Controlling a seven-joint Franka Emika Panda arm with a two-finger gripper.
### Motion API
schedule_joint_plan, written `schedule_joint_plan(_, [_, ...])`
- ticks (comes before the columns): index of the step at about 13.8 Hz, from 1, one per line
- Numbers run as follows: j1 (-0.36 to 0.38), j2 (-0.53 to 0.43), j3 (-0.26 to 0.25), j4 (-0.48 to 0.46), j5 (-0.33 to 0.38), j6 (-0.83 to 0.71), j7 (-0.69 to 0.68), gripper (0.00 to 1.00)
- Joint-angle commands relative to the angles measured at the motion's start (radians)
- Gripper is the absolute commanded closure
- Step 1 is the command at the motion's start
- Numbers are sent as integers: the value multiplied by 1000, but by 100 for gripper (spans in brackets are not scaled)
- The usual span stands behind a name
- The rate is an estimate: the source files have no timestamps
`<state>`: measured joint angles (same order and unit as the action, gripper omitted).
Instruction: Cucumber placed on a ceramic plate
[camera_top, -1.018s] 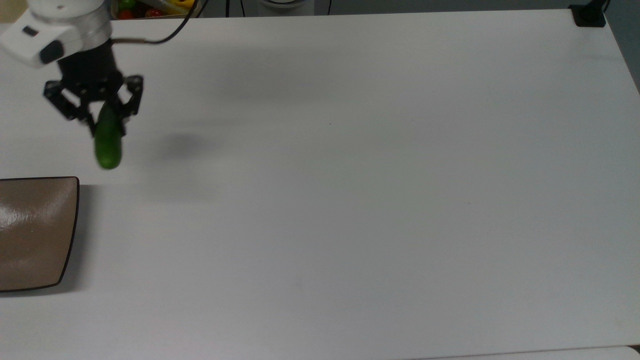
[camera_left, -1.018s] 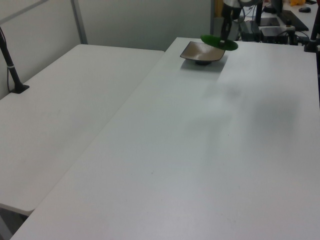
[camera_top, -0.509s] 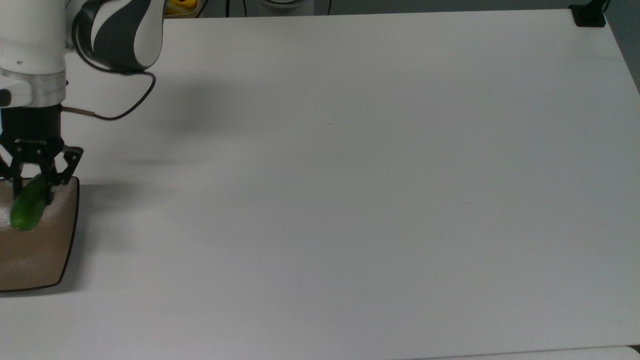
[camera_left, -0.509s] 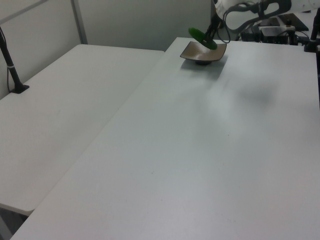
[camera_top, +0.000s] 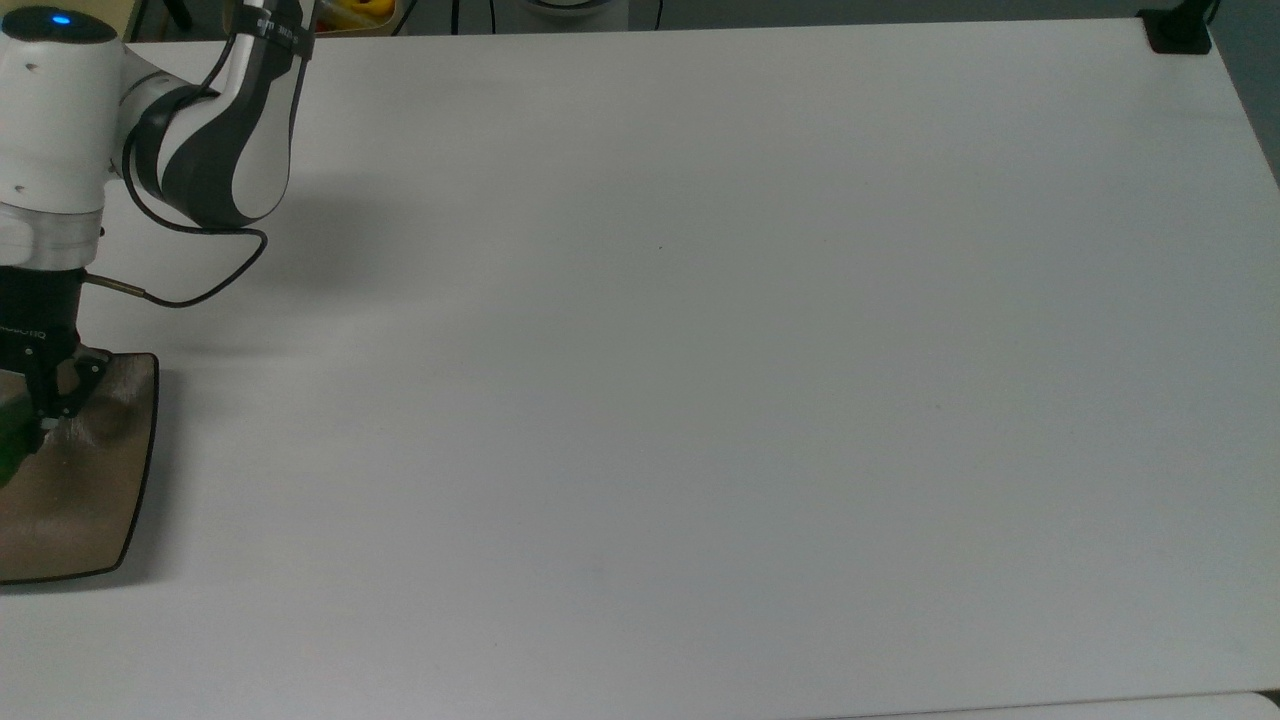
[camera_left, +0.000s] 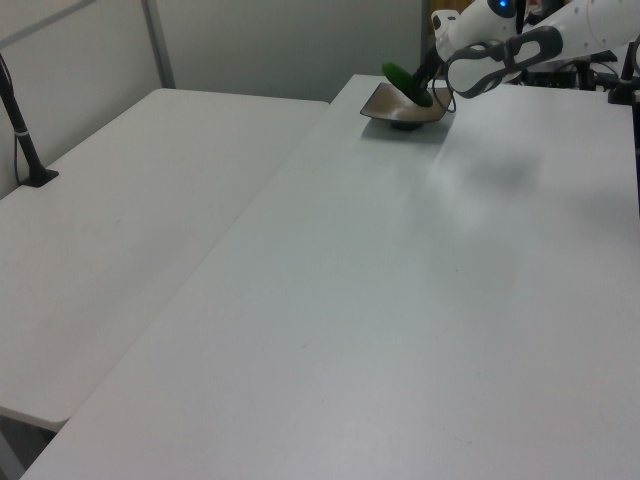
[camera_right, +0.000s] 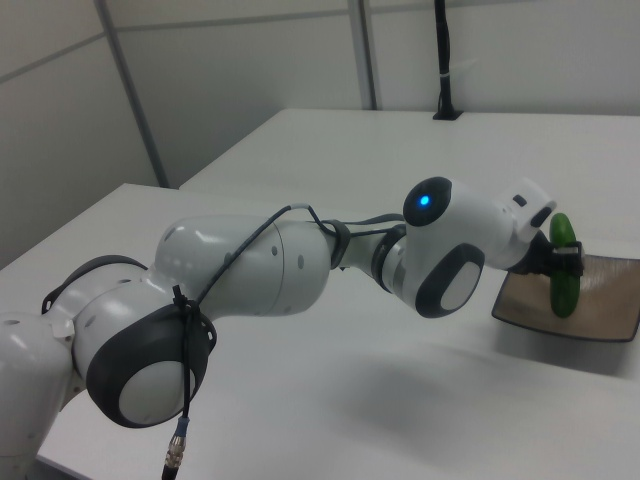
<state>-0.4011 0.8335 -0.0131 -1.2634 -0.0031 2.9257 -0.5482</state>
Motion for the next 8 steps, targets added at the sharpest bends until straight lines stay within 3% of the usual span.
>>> schedule_joint_plan(1, [7, 32, -11, 33, 12, 23, -13, 49])
schedule_joint_plan(4, [7, 30, -13, 30, 11, 24, -12, 0])
schedule_joint_plan(8, [11, -31, -11, -14, 12, 10, -10, 0])
